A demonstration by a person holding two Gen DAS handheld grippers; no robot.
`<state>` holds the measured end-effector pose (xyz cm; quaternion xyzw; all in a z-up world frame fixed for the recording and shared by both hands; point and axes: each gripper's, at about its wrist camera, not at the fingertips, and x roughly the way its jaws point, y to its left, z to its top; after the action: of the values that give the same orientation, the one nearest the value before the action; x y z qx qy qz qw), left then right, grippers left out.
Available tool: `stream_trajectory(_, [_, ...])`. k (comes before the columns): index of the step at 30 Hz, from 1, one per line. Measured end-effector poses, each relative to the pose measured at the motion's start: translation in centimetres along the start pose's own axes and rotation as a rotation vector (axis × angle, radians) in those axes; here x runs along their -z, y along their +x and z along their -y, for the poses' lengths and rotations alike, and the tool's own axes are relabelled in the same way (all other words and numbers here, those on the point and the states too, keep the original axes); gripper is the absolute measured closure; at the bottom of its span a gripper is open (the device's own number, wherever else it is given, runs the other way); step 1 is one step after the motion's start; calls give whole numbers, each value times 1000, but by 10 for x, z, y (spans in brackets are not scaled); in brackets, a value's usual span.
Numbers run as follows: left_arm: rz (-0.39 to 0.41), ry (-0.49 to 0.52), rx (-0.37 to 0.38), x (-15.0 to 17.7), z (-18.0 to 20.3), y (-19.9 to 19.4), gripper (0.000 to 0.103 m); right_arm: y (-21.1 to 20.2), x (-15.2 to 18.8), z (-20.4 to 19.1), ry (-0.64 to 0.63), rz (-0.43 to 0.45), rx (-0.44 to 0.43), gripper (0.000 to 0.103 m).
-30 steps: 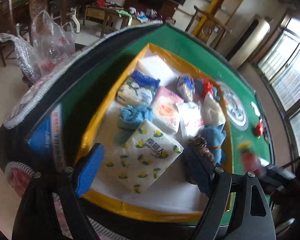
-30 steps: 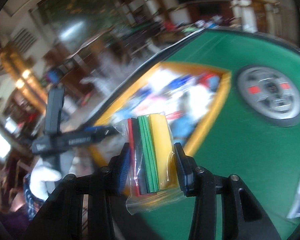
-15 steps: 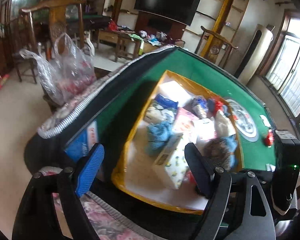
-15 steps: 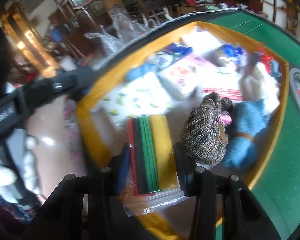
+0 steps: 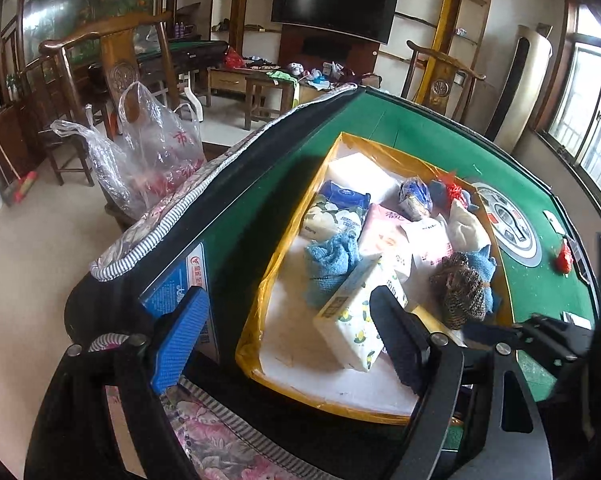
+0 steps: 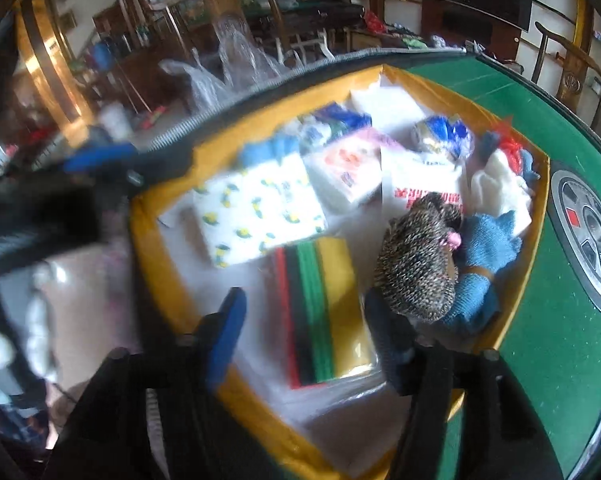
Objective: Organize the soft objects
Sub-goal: 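Reach the right gripper to the red plastic bag and grasp it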
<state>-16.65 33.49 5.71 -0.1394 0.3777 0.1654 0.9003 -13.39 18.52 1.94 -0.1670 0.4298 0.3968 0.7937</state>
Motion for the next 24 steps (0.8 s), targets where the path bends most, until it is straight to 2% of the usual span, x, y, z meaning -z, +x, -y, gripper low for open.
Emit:
stream_trajectory(8, [-4,34,-23,2,15,-3,20,-33,10,18,53,66,-42,42])
stream_trajectory(13, [1,64,-26,2,31,-8,20,-59,29,56,145,106,-38,42])
stream_trajectory(15, [8,79,2,2,40,-12,20,-71,40,76,188,121,-14,42])
stream_trajectory(20, [19,127,131,6,68,-22,19,-109,69,159,358,162,105,42])
stream_trajectory(24, [-13,159,213,12,93,-21,19,-156,101,253,601,239,229,42])
